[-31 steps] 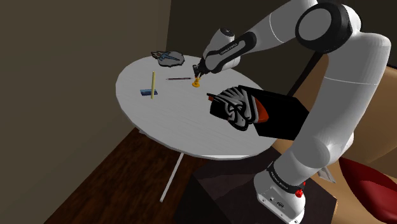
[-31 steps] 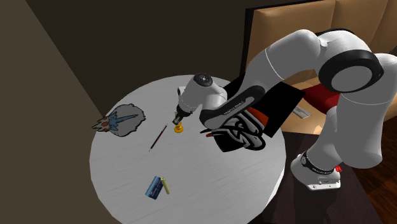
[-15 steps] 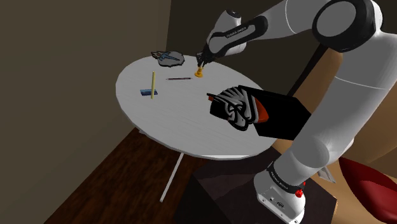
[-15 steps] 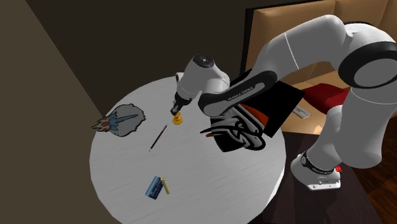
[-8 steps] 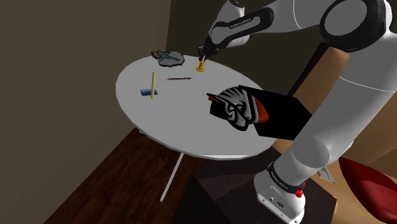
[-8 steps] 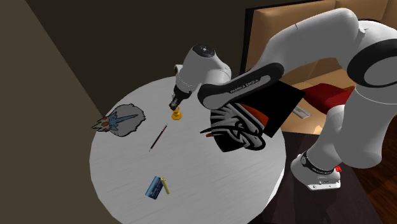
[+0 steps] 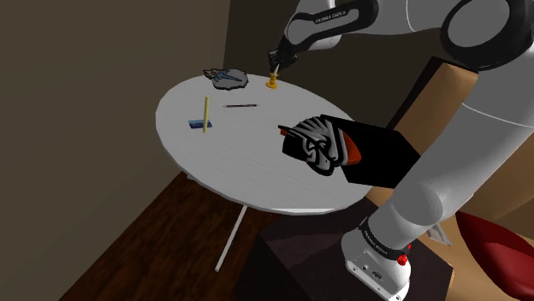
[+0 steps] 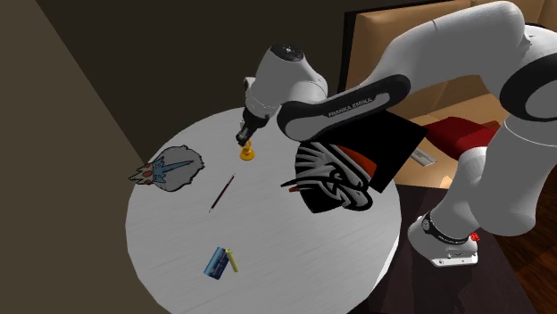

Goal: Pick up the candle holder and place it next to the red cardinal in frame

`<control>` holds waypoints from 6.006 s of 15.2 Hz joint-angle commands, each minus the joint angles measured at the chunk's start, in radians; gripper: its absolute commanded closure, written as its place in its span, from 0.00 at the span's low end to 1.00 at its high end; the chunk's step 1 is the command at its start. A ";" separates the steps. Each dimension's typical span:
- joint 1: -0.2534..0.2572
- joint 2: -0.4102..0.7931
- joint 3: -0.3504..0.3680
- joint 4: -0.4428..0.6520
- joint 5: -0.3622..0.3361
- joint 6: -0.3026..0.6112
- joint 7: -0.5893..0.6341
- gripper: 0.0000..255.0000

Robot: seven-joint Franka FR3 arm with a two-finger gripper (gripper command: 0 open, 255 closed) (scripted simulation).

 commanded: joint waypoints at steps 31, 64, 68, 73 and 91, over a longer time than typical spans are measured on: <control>-0.224 -0.089 -0.167 0.084 0.266 -0.184 -0.546 1.00; -0.253 0.083 -0.140 -0.135 0.424 0.195 -0.716 1.00; -0.262 0.116 -0.126 -0.147 0.453 0.239 -0.743 1.00; -0.276 0.160 -0.105 -0.156 0.490 0.291 -0.778 1.00; -0.259 0.030 -0.139 -0.214 0.433 0.220 -0.736 0.00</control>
